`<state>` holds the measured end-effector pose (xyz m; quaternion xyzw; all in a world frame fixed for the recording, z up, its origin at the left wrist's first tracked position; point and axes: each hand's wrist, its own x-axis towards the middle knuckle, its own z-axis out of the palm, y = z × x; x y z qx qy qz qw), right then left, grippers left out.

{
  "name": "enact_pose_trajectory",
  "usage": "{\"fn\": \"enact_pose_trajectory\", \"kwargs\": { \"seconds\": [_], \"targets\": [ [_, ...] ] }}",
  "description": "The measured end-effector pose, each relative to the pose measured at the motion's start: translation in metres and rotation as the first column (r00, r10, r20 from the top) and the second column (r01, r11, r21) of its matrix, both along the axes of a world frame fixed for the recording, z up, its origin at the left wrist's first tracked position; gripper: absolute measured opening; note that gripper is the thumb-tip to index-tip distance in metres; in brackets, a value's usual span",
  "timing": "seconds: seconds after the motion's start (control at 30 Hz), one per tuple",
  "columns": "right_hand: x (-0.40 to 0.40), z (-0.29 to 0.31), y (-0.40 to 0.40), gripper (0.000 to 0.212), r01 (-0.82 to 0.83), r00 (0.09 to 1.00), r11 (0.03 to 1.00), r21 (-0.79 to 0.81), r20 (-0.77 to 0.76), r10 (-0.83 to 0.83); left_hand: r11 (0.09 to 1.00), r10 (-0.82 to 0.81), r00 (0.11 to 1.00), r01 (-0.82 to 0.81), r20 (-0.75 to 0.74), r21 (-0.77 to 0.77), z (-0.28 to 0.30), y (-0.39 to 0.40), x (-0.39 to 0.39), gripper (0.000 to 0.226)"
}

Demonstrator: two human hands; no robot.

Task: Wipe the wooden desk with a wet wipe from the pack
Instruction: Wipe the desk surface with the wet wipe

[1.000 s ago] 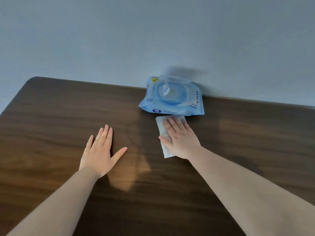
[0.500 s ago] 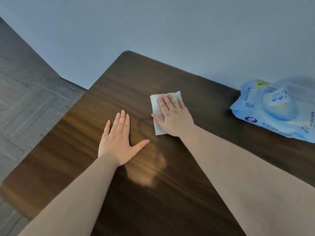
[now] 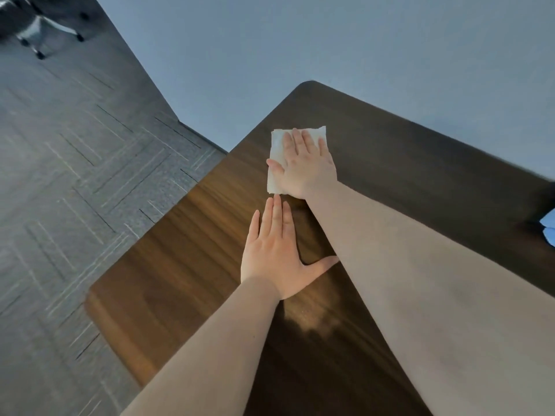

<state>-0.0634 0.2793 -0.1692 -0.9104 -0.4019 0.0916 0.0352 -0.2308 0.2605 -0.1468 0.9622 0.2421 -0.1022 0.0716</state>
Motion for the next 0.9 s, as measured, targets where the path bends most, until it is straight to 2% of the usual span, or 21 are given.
{"fn": "enact_pose_trajectory", "kwargs": {
  "seconds": [0.23, 0.47, 0.6, 0.77, 0.9],
  "targets": [
    [-0.005, 0.002, -0.03, 0.072, -0.039, 0.999, 0.999, -0.001, -0.02, 0.038, 0.999, -0.01, 1.0, 0.011, -0.007, 0.036, -0.003, -0.002, -0.001, 0.125],
    [-0.025, 0.01, -0.152, 0.07, 0.16, 0.983, 0.987, 0.031, -0.098, -0.156, 0.992, -0.063, 0.993, 0.073, -0.095, 0.102, 0.001, -0.004, -0.003, 0.119],
    [-0.037, 0.012, -0.246, 0.072, 0.32, 0.944, 0.947, -0.032, -0.07, -0.321, 0.964, -0.226, 0.968, 0.238, -0.104, 0.117, 0.009, -0.026, 0.003, 0.1],
    [-0.05, 0.014, -0.372, 0.075, 0.519, 0.851, 0.848, -0.109, -0.028, -0.525, 0.907, -0.415, 0.908, 0.418, -0.057, 0.053, 0.016, -0.106, 0.03, 0.097],
    [-0.061, 0.014, -0.469, 0.074, 0.657, 0.749, 0.742, -0.132, 0.001, -0.663, 0.814, -0.581, 0.812, 0.581, -0.049, -0.027, 0.012, -0.187, 0.057, 0.095]
  ]
}}
